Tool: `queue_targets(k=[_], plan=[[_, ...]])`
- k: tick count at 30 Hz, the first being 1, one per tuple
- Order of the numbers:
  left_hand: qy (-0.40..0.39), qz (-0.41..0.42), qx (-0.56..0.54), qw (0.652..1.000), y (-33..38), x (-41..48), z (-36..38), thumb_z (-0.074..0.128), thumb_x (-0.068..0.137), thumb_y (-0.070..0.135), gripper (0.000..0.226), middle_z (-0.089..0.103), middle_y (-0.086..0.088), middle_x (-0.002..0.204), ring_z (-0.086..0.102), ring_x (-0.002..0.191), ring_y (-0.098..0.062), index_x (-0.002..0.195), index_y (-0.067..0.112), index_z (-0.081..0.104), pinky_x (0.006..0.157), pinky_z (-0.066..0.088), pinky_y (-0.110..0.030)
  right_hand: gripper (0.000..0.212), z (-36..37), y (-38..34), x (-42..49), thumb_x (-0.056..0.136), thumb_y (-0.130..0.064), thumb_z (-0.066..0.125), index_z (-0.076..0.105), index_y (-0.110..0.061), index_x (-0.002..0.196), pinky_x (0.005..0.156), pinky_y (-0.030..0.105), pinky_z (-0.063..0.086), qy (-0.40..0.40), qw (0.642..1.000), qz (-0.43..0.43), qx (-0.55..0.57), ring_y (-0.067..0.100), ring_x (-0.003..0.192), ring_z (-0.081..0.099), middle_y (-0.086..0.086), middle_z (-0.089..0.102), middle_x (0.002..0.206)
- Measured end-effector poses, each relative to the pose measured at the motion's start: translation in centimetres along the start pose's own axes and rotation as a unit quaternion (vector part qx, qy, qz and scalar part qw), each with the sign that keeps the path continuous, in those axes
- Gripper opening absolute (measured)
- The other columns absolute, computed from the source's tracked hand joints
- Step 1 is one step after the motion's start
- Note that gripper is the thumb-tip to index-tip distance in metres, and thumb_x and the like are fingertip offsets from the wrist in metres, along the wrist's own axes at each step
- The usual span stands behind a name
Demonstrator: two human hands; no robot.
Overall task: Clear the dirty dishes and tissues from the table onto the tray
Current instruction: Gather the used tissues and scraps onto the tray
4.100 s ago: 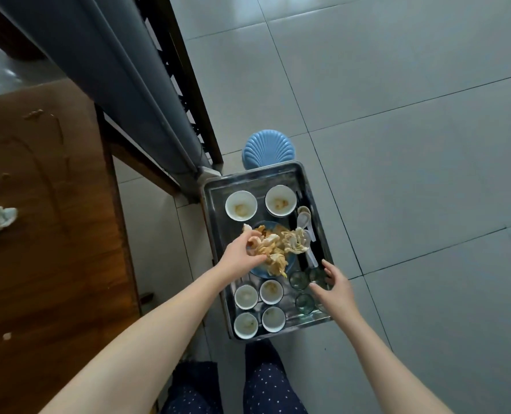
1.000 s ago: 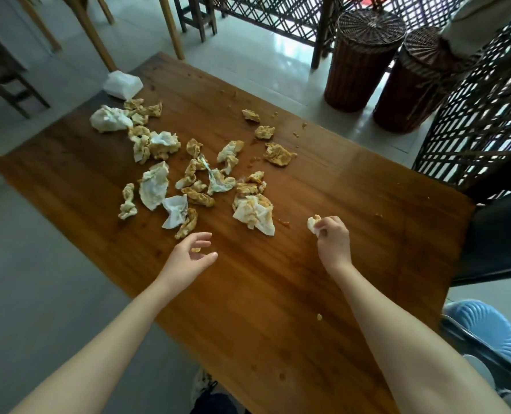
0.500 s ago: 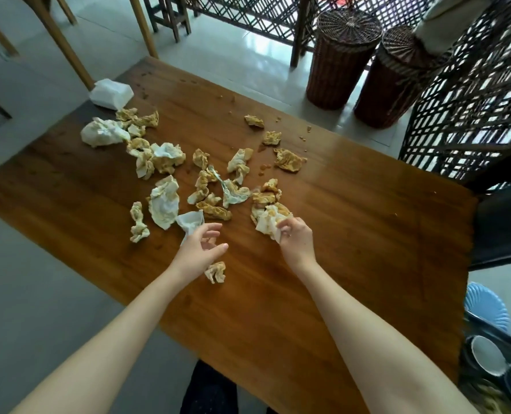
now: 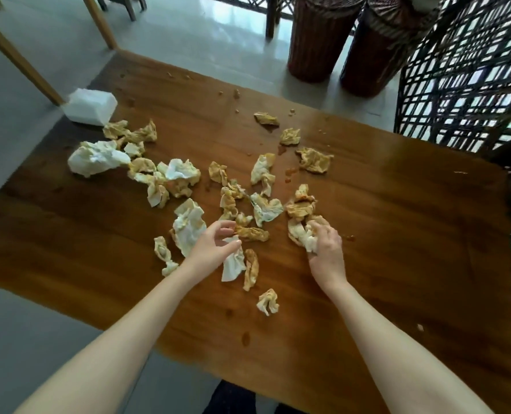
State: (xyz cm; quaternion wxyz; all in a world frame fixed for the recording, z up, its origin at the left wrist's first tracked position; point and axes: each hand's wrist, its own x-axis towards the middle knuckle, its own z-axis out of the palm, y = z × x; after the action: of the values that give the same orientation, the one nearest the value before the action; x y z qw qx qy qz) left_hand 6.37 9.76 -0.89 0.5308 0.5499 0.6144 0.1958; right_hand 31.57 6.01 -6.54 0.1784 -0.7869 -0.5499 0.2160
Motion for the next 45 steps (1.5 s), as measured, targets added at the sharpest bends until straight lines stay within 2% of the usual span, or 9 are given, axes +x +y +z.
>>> queue_targets(k=[9,13,16,22,25,29,39,42,45], plan=[[-0.082,0.036,0.017,0.996,2.2,3.7,2.2,0.068,0.086,0.028,0.04,0.057,0.004,0.118,0.061,0.093,-0.004,0.123,0.028,0.053,0.066,0.046,-0.008,0.06,-1.9,0.2,-2.4,0.081,0.007,0.061,0.05,-0.022,0.132,0.098,0.022,0.035,0.055,0.996,0.031,0.068,0.016,0.124,0.043,0.001,0.049,0.133],[-0.121,0.053,0.03,0.991,3.5,4.9,4.2,0.067,0.087,0.027,0.042,0.056,0.003,0.122,0.063,0.089,-0.007,0.126,0.025,0.052,0.071,0.052,-0.017,0.059,-3.0,0.4,-3.2,0.079,0.008,0.065,0.053,-0.021,0.128,0.097,0.026,0.042,0.077,0.993,0.038,0.078,0.016,0.121,0.047,0.001,0.052,0.129],[-0.136,0.08,0.076,0.985,4.4,5.8,5.4,0.066,0.087,0.027,0.044,0.054,0.003,0.126,0.058,0.101,-0.012,0.129,0.024,0.051,0.081,0.051,-0.025,0.057,-4.0,1.0,-3.8,0.078,0.008,0.066,0.054,-0.02,0.127,0.097,0.034,0.049,0.093,0.99,0.051,0.091,0.013,0.119,0.047,0.001,0.052,0.128],[-0.108,0.176,0.219,0.954,6.1,8.8,7.7,0.067,0.086,0.016,0.055,0.043,-0.004,0.135,0.043,0.125,-0.016,0.136,0.016,0.045,0.099,0.031,-0.016,0.059,-5.8,2.3,-5.4,0.079,0.007,0.067,0.053,-0.022,0.128,0.09,0.037,0.054,0.106,0.98,0.092,0.143,0.01,0.116,0.048,-0.003,0.05,0.128],[-0.117,0.194,0.301,0.926,7.0,10.4,9.2,0.076,0.077,0.031,0.078,0.031,-0.008,0.149,0.031,0.137,-0.025,0.144,0.022,0.035,0.112,0.031,-0.034,0.056,-6.6,3.3,-6.3,0.08,0.004,0.068,0.053,-0.021,0.127,0.088,0.036,0.056,0.121,0.975,0.11,0.151,0.012,0.115,0.051,0.0,0.051,0.128],[-0.154,0.207,0.404,0.877,7.7,11.7,11.6,0.074,0.067,0.059,0.099,0.022,-0.013,0.155,0.015,0.145,-0.029,0.146,0.033,0.021,0.115,0.018,-0.046,0.057,-7.3,4.8,-7.5,0.08,0.004,0.068,0.052,-0.02,0.128,0.086,0.03,0.055,0.133,0.969,0.144,0.151,0.013,0.115,0.051,0.0,0.051,0.129],[-0.195,0.216,0.428,0.856,6.8,11.0,14.7,0.063,0.07,0.07,0.097,0.026,-0.012,0.151,0.015,0.143,-0.033,0.147,0.028,0.021,0.118,0.014,-0.048,0.056,-8.8,6.9,-8.4,0.079,0.001,0.07,0.053,-0.018,0.129,0.083,0.027,0.056,0.154,0.963,0.171,0.143,0.01,0.113,0.05,0.001,0.052,0.128],[-0.18,0.236,0.477,0.827,6.1,10.0,15.7,0.058,0.073,0.072,0.089,0.018,-0.011,0.155,0.005,0.145,-0.034,0.145,0.033,0.024,0.117,0.001,-0.047,0.056,-8.7,6.9,-8.4,0.079,0.002,0.07,0.052,-0.018,0.129,0.081,0.021,0.054,0.147,0.964,0.168,0.142,0.01,0.113,0.05,0.0,0.052,0.127],[-0.162,0.261,0.501,0.809,5.6,9.3,16.1,0.061,0.08,0.06,0.07,0.021,-0.011,0.154,0.01,0.144,-0.035,0.138,0.028,0.037,0.117,0.01,-0.046,0.056,-8.8,7.0,-9.0,0.079,0.002,0.07,0.053,-0.018,0.128,0.081,0.021,0.053,0.147,0.966,0.166,0.134,0.01,0.113,0.05,-0.001,0.052,0.126]])
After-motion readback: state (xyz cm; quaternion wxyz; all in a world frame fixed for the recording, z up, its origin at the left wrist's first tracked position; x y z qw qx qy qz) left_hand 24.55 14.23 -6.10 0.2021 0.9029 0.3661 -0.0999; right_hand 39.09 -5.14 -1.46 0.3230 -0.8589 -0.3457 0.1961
